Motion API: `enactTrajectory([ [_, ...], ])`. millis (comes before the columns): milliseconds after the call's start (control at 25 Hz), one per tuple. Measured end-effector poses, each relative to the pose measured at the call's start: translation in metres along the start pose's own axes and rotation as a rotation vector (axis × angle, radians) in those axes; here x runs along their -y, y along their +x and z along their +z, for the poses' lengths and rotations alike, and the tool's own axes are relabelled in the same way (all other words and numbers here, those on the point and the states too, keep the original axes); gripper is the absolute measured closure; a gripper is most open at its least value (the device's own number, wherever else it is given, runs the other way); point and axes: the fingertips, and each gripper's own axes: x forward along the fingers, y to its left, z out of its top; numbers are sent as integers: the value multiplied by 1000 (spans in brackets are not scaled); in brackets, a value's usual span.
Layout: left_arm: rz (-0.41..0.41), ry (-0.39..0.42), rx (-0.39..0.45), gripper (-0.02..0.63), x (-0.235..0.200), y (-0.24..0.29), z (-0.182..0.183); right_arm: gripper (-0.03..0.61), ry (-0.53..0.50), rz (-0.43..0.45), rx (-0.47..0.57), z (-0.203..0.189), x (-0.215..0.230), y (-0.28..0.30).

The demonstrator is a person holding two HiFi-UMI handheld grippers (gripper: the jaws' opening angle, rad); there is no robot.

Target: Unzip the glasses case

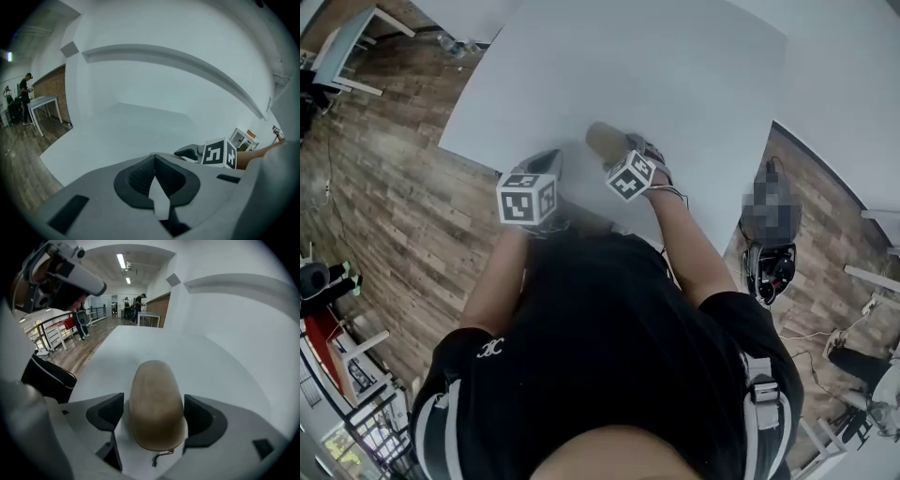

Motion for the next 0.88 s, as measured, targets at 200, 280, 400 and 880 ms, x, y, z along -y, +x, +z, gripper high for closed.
enactTrajectory([
  [200, -7, -8, 14, 611, -3, 3, 3, 218, -98, -81, -65, -7, 11, 15],
  [280, -15, -11, 17, 611, -5, 3, 3, 216, -91, -79, -62, -5, 11, 15],
  [400, -46, -39, 16, 611, -9, 7, 1, 216, 61, -29, -30, 0, 12, 8],
  [880, -581, -417, 81, 364, 14, 9, 38, 216, 117, -24, 432, 105, 30, -115],
])
